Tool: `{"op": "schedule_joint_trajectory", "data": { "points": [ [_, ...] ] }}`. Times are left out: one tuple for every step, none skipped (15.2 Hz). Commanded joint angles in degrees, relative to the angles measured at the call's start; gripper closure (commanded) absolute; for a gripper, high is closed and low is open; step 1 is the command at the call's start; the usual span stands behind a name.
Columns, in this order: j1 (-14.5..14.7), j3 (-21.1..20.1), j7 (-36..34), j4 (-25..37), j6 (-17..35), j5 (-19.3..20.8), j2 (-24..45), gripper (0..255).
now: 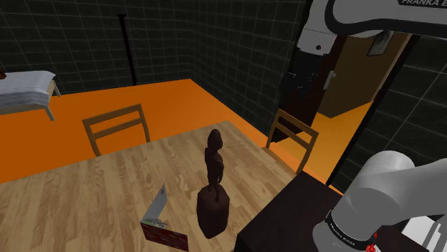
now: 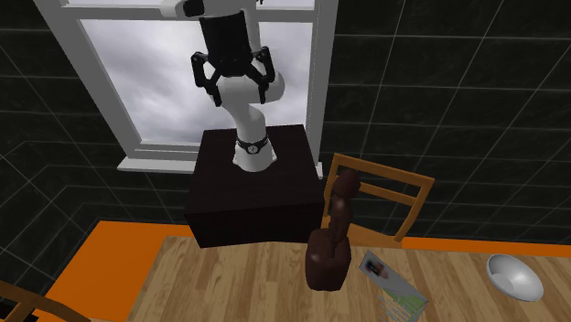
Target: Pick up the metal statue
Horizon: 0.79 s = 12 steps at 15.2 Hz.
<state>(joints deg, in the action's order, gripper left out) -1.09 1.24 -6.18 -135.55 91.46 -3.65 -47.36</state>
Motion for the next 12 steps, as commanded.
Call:
{"op": "schedule_joint_trajectory", "data": {
  "points": [
    [0.0, 0.0, 0.0, 0.0, 0.0, 0.0, 0.0, 0],
    [0.33, -1.17, -1.04, -1.56, 1.83, -0.61, -0.38, 0],
    [0.68, -2.35, -2.08, -3.04, 3.68, -1.23, -0.67, 0],
    [1.05, -3.56, -3.12, -4.45, 5.56, -1.84, -0.86, 0],
    [1.44, -4.79, -4.16, -5.78, 7.48, -2.46, -0.93, 0],
    [1.84, -6.04, -5.22, -7.03, 9.42, -3.06, -0.9, 0],
    [2.23, -7.32, -6.27, -8.2, 11.39, -3.67, -0.76, 0],
    [2.61, -8.64, -7.31, -9.28, 13.39, -4.27, -0.5, 0],
    [2.97, -9.99, -8.36, -10.28, 15.43, -4.86, -0.12, 0],
    [3.32, -11.37, -9.42, -11.19, 17.49, -5.44, 0.38, 0],
    [3.62, -12.79, -10.48, -12.0, 19.58, -6.01, 1.0, 0],
    [3.94, -14.21, -11.58, -12.73, 21.71, -6.51, 1.76, 0]
  ]
}}
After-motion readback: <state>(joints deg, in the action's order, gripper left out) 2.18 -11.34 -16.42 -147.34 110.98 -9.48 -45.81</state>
